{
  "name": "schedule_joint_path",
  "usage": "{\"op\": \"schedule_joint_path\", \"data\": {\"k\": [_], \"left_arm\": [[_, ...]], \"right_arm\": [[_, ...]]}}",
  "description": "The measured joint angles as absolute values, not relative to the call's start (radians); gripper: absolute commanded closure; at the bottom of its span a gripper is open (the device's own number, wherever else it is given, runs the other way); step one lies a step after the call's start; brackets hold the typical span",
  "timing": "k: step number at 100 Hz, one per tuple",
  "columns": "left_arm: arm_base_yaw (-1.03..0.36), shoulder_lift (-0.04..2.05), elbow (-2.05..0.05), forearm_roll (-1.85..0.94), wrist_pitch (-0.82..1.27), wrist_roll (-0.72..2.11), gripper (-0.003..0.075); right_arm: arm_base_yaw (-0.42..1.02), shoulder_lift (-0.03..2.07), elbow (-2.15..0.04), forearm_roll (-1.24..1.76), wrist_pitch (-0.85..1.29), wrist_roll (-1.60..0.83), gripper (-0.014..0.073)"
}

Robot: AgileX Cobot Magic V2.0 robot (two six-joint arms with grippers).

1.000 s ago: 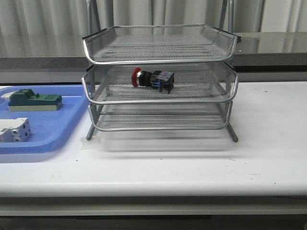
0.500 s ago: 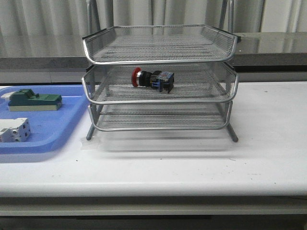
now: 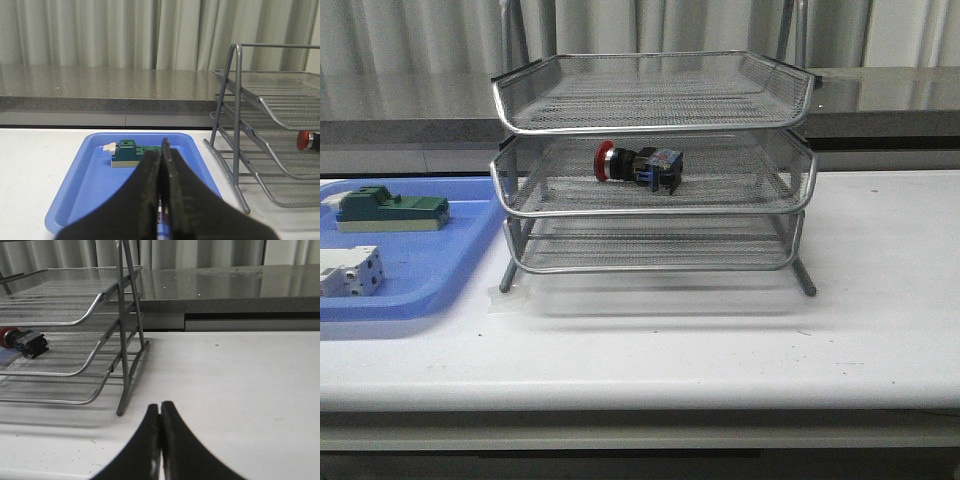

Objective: Place button on rack with both arms

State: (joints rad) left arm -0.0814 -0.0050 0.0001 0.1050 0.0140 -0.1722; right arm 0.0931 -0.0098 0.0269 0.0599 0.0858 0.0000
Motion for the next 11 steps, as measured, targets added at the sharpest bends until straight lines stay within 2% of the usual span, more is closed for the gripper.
{"op": "schedule_joint_path", "data": {"k": [11], "left_arm": [[-0.081,-0.005,0.0,0.105,0.012,-0.172,0.074]], "right_arm": [[0.093,-0.01,0.027,0.06,0.086,0.0,0.0654]]}}
